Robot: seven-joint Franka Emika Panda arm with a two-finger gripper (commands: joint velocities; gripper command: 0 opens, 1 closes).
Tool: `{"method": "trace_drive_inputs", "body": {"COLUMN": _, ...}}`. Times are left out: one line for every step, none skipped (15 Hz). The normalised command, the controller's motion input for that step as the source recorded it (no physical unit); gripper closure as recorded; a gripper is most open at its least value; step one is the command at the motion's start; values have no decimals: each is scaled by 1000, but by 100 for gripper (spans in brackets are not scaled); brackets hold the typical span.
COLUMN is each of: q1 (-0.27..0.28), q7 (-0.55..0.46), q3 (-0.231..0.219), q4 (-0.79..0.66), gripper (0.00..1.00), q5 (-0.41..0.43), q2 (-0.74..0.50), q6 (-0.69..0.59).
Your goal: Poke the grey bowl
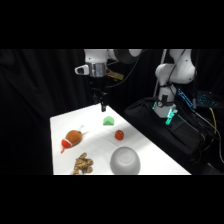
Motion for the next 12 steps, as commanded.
{"method": "trace_drive_inputs", "body": {"q1": -18, "q7": 1, "q3": 19, "q4": 6, "gripper": 0, "q5": 0, "q2": 0, "q6": -8}}
{"method": "trace_drive_inputs", "body": {"q1": -4, "q7": 46, "q3": 30, "q4": 5, "gripper": 0, "q5": -60, "q2": -11, "q6": 38}}
{"method": "trace_drive_inputs", "body": {"q1": 14, "q7": 121, "q3": 44, "q4": 20, "gripper": 0, "q5": -103, "q2": -10, "q6": 69}}
{"method": "trace_drive_inputs", "body": {"q1": 32, "q7": 144, "q3": 59, "q4": 46, "gripper": 0, "q5": -56, "q2": 3, "q6": 90}}
{"method": "trace_drive_inputs", "body": {"q1": 62, "q7": 174, "q3": 82, "q4": 79, "gripper": 0, "q5": -62, "q2": 33, "q6": 98}}
{"method": "trace_drive_inputs", "body": {"q1": 92, "q7": 201, "q3": 106, "q4": 106, "gripper": 0, "q5": -71, "q2": 68, "q6": 110}}
{"method": "trace_drive_inputs", "body": {"q1": 108, "q7": 214, "q3": 115, "q4": 124, "gripper": 0, "q5": -70, "q2": 91, "q6": 109}}
{"method": "trace_drive_inputs", "body": {"q1": 116, "q7": 258, "q3": 112, "q4": 141, "gripper": 0, "q5": -115, "q2": 115, "q6": 89}}
{"method": "trace_drive_inputs", "body": {"q1": 121, "q7": 233, "q3": 113, "q4": 158, "gripper": 0, "q5": -55, "q2": 150, "q6": 55}}
{"method": "trace_drive_inputs", "body": {"q1": 122, "q7": 223, "q3": 107, "q4": 167, "gripper": 0, "q5": -90, "q2": 173, "q6": 57}}
{"method": "trace_drive_inputs", "body": {"q1": 119, "q7": 229, "q3": 93, "q4": 200, "gripper": 0, "q5": -120, "q2": 207, "q6": 33}}
{"method": "trace_drive_inputs", "body": {"q1": 109, "q7": 227, "q3": 73, "q4": 225, "gripper": 0, "q5": -136, "q2": 223, "q6": 20}}
